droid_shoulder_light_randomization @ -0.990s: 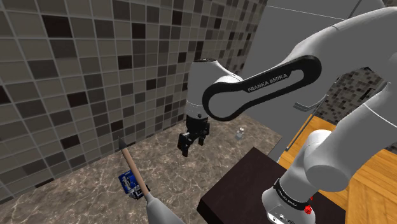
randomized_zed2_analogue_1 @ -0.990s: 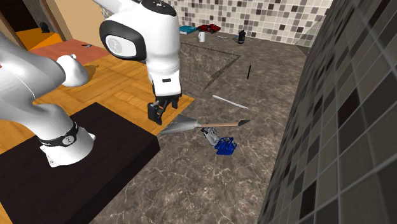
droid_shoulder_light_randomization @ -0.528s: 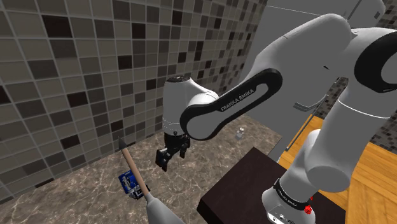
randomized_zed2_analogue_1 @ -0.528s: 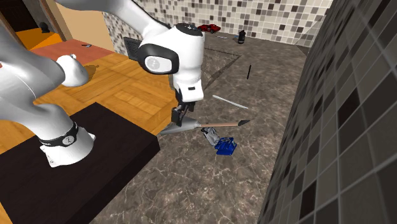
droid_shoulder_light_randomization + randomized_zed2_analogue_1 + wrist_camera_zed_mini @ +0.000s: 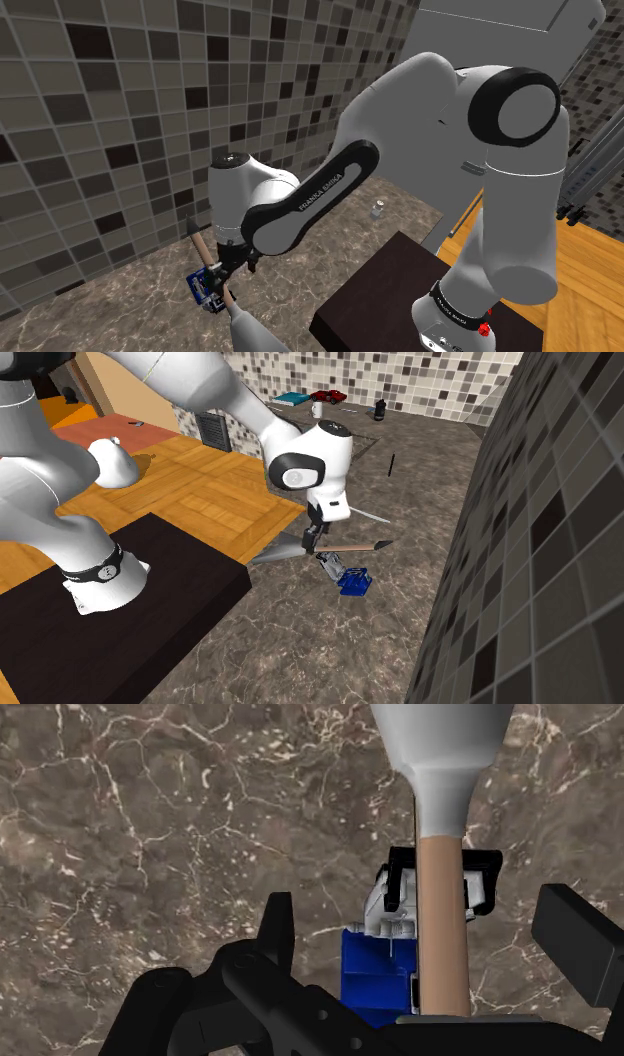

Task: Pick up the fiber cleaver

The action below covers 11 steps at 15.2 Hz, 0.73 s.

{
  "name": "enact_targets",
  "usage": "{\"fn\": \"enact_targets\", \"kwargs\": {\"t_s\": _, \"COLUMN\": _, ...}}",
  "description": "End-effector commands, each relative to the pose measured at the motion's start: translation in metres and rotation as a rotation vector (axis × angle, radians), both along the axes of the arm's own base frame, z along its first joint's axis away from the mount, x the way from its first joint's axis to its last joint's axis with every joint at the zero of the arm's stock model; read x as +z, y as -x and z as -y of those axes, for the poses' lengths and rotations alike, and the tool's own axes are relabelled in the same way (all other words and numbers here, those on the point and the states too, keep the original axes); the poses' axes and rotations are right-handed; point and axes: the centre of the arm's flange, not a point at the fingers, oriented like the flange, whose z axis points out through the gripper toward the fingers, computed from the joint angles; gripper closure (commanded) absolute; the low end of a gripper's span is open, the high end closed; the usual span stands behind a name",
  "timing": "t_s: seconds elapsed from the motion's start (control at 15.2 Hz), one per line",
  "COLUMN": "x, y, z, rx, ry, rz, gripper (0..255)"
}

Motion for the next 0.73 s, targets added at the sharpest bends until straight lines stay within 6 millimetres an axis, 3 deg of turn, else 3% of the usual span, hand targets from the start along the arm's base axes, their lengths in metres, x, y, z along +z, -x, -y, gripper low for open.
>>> {"fn": "enact_targets", "kwargs": {"t_s": 0.0, "x": -0.015, "y": -0.007, "z": -0.020, "rx": 0.003, "ry": 0.003, "rz": 0.004, "gripper": 0}}
{"fn": "enact_targets", "kwargs": {"t_s": 0.13, "x": -0.025, "y": -0.011, "z": -0.031, "rx": 0.005, "ry": 0.005, "rz": 0.006, "gripper": 0}}
{"fn": "enact_targets", "kwargs": {"t_s": 0.66, "x": -0.065, "y": -0.011, "z": -0.031, "rx": 0.005, "ry": 0.005, "rz": 0.006, "gripper": 0}}
